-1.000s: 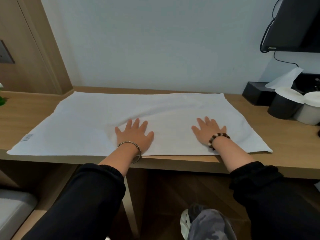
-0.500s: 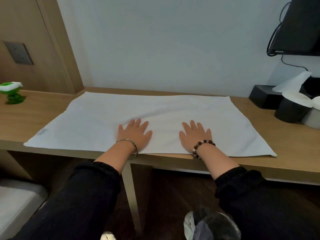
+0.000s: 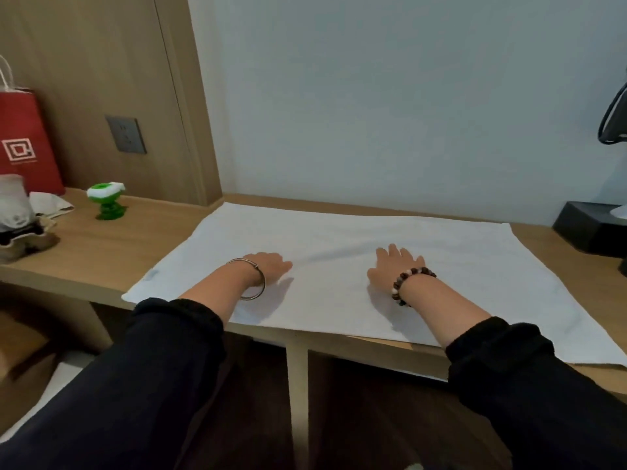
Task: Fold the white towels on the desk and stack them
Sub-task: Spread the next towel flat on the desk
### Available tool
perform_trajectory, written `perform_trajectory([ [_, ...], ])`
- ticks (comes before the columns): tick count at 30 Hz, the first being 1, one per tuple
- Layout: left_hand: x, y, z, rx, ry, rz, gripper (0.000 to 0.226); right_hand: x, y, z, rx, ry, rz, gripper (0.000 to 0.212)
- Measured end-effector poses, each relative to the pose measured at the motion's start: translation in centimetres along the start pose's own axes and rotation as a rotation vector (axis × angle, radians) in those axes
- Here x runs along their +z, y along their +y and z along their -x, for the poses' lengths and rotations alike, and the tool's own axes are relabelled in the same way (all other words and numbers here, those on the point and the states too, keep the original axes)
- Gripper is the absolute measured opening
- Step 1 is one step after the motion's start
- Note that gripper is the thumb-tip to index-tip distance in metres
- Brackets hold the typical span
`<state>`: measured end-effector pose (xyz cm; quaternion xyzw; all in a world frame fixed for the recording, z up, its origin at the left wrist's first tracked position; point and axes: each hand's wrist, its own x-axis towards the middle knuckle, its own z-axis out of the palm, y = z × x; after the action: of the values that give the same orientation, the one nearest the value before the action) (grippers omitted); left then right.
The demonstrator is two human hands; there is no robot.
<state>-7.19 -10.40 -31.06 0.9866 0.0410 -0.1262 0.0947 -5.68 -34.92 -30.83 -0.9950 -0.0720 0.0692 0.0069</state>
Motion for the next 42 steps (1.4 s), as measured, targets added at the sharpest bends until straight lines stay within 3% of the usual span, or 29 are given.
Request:
perform_trajectory([
  [5, -1.2, 1.5, -5.3, 0.028, 0.024, 0.062, 0.051, -1.0, -2.7, -6.4, -0.021, 0.109, -0.074, 0.049],
  [9, -1.5, 2.7, -9.4, 0.045, 0.021, -0.042, 0.047, -1.2, -2.8, -11.1, -0.038, -0.009, -0.12, 0.024],
  [11, -0.4, 1.7, -10.9, -0.003, 0.037, -0.083, 0.053, 0.2, -2.4, -12.7, -0.044, -0.037, -0.123, 0.042],
  [14, 1.1, 0.0, -12.1, -0.102, 0.083, -0.084, 0.064, 2.5, -1.7, -14.0, -0.016, 0.048, -0.107, 0.059],
  [21, 0.7, -1.2, -14.0, -0.098, 0.123, -0.121, 0.068, 2.7, -1.5, -14.7, 0.042, 0.148, -0.122, 0.059],
  [29, -0.2, -2.1, -15.7, -0.133, 0.128, -0.118, 0.068, 2.8, -0.7, -15.0, 0.103, 0.087, -0.11, 0.062],
  [37, -0.9, -4.7, -10.6, -0.017, 0.063, -0.145, 0.054, 1.5, -2.1, -12.8, 0.209, 0.022, -0.053, 0.059],
  [42, 0.4, -10.8, -4.2, -0.093, 0.121, -0.144, 0.053, 1.2, -8.8, -8.2, -0.101, 0.047, -0.07, 0.058],
])
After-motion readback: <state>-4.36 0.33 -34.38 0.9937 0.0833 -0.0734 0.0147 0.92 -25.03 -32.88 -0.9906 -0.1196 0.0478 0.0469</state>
